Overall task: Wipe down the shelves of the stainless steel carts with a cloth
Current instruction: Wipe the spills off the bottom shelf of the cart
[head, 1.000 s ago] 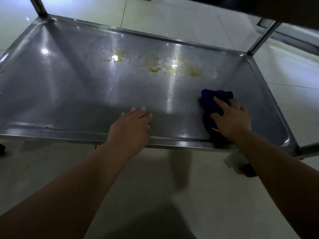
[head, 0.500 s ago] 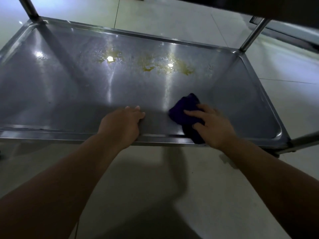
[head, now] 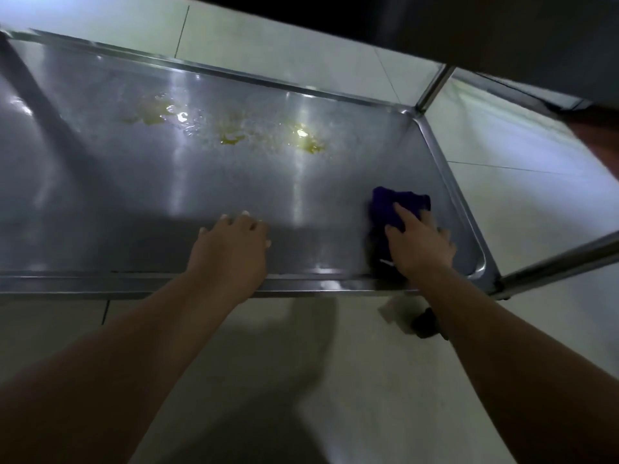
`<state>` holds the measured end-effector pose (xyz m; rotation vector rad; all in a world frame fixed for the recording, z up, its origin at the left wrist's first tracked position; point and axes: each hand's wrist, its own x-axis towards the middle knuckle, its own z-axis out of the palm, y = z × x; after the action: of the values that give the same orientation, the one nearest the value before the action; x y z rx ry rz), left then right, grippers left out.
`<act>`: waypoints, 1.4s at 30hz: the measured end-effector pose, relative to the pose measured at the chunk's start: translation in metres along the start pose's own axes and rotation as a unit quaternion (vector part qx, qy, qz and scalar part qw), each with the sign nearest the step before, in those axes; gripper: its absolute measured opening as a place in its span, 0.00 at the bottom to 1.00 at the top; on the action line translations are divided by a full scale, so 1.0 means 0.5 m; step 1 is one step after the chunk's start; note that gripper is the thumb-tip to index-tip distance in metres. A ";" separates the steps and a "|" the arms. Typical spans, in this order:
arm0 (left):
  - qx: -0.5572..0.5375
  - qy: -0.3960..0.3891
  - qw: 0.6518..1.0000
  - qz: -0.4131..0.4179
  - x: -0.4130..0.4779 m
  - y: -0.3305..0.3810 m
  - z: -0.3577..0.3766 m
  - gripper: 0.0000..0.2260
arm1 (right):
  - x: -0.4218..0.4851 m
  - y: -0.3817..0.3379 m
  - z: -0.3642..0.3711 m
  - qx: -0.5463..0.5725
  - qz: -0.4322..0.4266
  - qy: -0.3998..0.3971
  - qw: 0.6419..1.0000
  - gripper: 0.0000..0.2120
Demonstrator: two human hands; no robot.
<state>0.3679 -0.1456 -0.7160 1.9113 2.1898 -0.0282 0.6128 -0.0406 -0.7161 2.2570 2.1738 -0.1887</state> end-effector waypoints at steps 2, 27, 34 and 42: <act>0.020 0.016 1.000 -0.002 0.006 0.009 0.005 0.17 | -0.012 -0.044 0.016 -0.011 -0.035 0.004 0.999 0.25; -0.003 0.037 0.997 -0.067 0.014 0.027 0.018 0.19 | 0.170 -0.144 0.018 0.006 -0.001 0.019 1.000 0.26; -0.019 0.059 0.996 -0.070 0.000 0.020 0.022 0.18 | 0.126 -0.081 0.024 -0.033 -0.284 0.012 0.958 0.25; 0.002 0.049 0.996 -0.076 0.004 0.051 0.013 0.17 | 0.071 0.008 0.009 -0.010 -0.103 0.021 0.994 0.26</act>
<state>0.3935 -0.1410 -0.7193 1.7791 2.3978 0.0347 0.6176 -0.0057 -0.7241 2.0421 2.4172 -0.1186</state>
